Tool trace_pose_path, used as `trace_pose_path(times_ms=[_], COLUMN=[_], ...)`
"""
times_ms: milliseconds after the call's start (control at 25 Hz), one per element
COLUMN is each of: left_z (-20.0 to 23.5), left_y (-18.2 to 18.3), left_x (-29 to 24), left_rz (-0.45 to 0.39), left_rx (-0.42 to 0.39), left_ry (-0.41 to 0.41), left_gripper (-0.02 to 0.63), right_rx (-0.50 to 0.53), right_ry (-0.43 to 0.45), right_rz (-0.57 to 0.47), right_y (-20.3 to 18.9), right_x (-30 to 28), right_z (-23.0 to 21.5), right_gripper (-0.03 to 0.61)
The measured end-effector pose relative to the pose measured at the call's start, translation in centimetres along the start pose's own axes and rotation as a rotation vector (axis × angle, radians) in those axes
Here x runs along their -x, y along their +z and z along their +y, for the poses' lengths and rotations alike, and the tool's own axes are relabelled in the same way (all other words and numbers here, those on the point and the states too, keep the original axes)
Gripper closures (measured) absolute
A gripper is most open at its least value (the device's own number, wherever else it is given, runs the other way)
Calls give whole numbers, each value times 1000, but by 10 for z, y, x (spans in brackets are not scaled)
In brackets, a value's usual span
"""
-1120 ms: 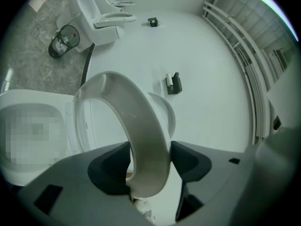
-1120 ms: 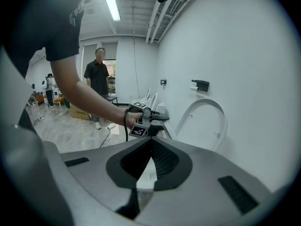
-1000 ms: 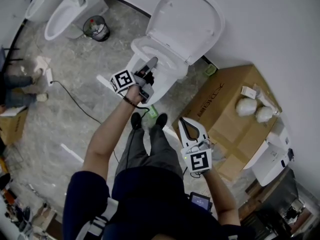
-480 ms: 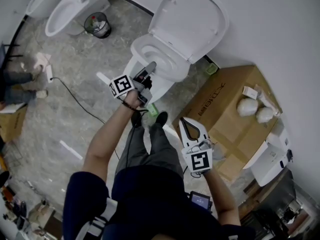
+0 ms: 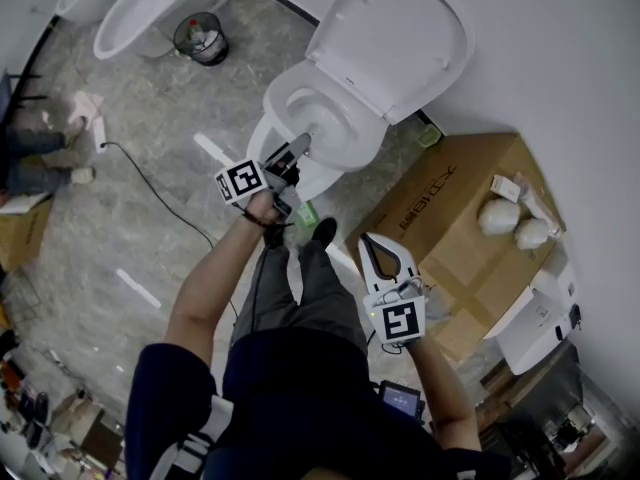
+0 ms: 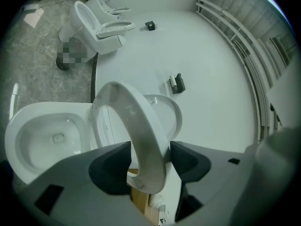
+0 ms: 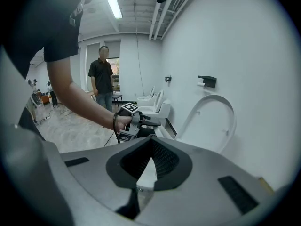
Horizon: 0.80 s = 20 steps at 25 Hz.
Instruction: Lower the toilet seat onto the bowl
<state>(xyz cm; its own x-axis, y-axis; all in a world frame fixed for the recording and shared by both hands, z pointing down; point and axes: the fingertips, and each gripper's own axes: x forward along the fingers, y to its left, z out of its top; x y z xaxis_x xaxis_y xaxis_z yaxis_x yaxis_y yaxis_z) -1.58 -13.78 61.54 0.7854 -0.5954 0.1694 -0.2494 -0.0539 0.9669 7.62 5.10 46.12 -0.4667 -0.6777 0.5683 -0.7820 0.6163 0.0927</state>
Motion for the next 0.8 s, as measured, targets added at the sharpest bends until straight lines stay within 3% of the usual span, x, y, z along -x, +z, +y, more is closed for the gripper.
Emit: trace_pose_path(times_ms=[800], left_z=[52], left_y=[-20], left_x=[54], left_rz=[-12], left_rx=[5], left_ry=[116], left_gripper=[347], right_rx=[5], right_ry=[53], right_rz=[22], right_y=[-10], right_x=[-16], right_z=[26], right_gripper=[558])
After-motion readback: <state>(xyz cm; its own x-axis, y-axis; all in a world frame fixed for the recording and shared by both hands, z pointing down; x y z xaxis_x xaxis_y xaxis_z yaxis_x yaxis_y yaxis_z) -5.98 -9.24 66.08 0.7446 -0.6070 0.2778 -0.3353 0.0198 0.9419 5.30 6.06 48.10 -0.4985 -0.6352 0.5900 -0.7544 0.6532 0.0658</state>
